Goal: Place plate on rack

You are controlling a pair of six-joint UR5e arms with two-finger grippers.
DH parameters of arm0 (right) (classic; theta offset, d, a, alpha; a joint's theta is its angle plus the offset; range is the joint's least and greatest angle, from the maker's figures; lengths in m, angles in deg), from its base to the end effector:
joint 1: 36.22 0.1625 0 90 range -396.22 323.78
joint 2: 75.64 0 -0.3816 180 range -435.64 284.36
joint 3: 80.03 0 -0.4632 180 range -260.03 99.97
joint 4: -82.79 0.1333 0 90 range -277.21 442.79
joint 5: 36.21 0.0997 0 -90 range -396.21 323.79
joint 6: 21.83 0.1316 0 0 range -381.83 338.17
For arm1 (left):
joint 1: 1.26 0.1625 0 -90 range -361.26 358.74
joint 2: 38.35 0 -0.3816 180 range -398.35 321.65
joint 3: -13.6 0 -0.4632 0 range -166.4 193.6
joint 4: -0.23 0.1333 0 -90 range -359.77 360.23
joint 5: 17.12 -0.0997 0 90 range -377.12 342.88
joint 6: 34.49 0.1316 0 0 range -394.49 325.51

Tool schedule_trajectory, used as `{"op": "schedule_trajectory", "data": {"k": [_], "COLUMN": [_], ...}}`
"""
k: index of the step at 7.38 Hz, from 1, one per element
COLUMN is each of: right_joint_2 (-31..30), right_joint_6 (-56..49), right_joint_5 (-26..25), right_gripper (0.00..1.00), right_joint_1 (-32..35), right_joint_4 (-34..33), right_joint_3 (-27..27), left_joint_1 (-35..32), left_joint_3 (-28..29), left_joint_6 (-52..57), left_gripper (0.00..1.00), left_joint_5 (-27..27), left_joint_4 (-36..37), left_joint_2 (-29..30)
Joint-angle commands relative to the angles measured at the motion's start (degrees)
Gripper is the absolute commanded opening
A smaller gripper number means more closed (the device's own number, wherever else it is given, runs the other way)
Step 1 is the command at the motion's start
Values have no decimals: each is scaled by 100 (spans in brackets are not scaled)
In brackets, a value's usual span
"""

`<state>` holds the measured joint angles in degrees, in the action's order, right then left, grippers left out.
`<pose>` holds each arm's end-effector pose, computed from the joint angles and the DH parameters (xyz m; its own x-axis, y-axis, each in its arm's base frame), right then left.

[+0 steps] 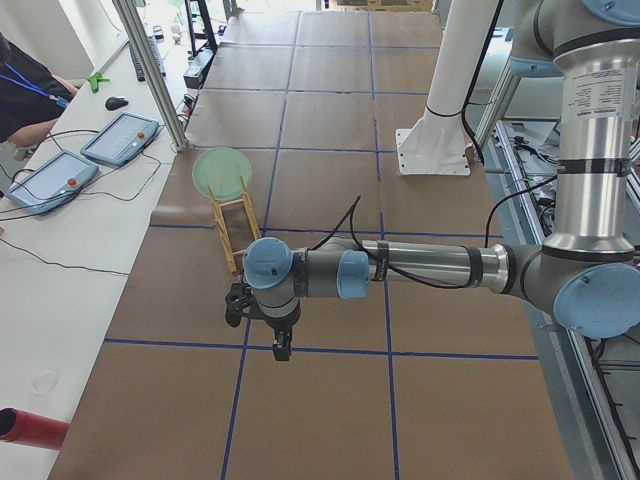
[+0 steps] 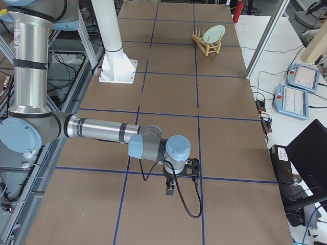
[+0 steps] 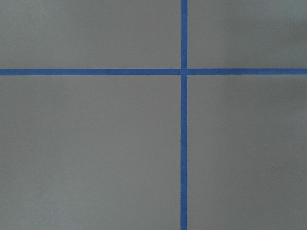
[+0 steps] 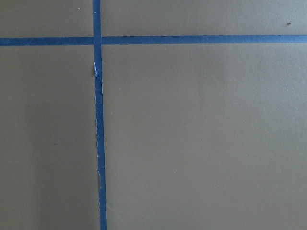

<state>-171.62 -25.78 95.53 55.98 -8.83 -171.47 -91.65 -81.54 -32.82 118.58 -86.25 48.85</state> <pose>0.0653 -0.5084 0.6870 0.7437 0.0314 0.6677 0.0131 0.9980 -0.0615 -0.0428 -0.5417 0.6187 0.6982 0.0097 -0.7158 -0.0135 0.9999 0.0003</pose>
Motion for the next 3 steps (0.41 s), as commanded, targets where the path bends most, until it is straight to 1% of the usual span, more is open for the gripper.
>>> {"op": "schedule_trajectory", "data": {"k": [1,3], "right_joint_2": [0,0], "right_joint_6": [0,-9], "right_joint_5": [0,0], "right_gripper": [100,100], "right_joint_1": [0,0], "right_joint_4": [4,4], "right_joint_3": [4,4], "left_joint_1": [-5,4], "left_joint_3": [-22,-40], "left_joint_6": [0,-18], "left_gripper": [100,100], "left_joint_5": [0,-17], "left_joint_4": [0,9], "left_joint_2": [-2,16]}}
